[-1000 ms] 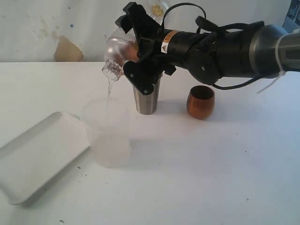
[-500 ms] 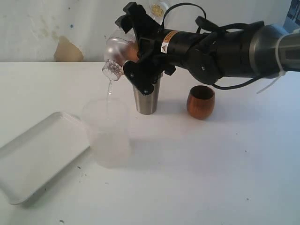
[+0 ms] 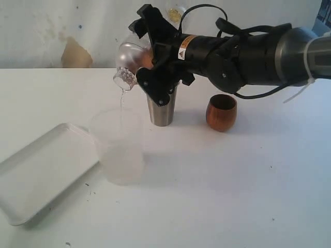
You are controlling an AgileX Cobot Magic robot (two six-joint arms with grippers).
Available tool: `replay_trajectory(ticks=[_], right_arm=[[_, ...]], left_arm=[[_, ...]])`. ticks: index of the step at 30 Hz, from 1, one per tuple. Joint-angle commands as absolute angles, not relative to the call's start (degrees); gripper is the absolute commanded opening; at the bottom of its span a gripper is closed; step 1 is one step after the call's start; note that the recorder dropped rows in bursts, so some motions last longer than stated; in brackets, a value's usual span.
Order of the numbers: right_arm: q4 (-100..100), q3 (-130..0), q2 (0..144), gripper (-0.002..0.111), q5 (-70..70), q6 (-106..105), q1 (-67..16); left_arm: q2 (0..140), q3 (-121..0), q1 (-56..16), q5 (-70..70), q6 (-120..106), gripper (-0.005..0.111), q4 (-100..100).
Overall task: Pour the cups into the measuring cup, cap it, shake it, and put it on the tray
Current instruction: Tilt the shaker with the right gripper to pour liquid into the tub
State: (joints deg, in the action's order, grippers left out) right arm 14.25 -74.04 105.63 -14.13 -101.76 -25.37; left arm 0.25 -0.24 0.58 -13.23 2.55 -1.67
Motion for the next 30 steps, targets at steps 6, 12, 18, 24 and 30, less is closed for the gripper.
replay_trajectory(ticks=[6,12,18,24,30], right_arm=[[15.3,-74.8,104.9,0.000,-18.9,-103.8,-25.1],[15.3,-74.8,104.9,0.000,-22.0,-106.9,-25.1],[16.7,-74.8,104.9,0.000,-22.0,-108.0,-25.1],[17.0,-74.8,104.9,0.000,-22.0,-112.7,-25.1],[23.8,-74.8,104.9,0.000,-22.9,-112.9,-25.1]], left_arm=[[0.0,0.0,0.7,-13.3,2.6,0.000,-1.1],[0.0,0.0,0.7,-13.3,2.6,0.000,-1.1],[0.0,0.0,0.7,-13.3,2.6,0.000,-1.1],[0.0,0.0,0.7,-13.3,2.6,0.000,-1.1],[0.0,0.0,0.7,-13.3,2.6,0.000,-1.1]])
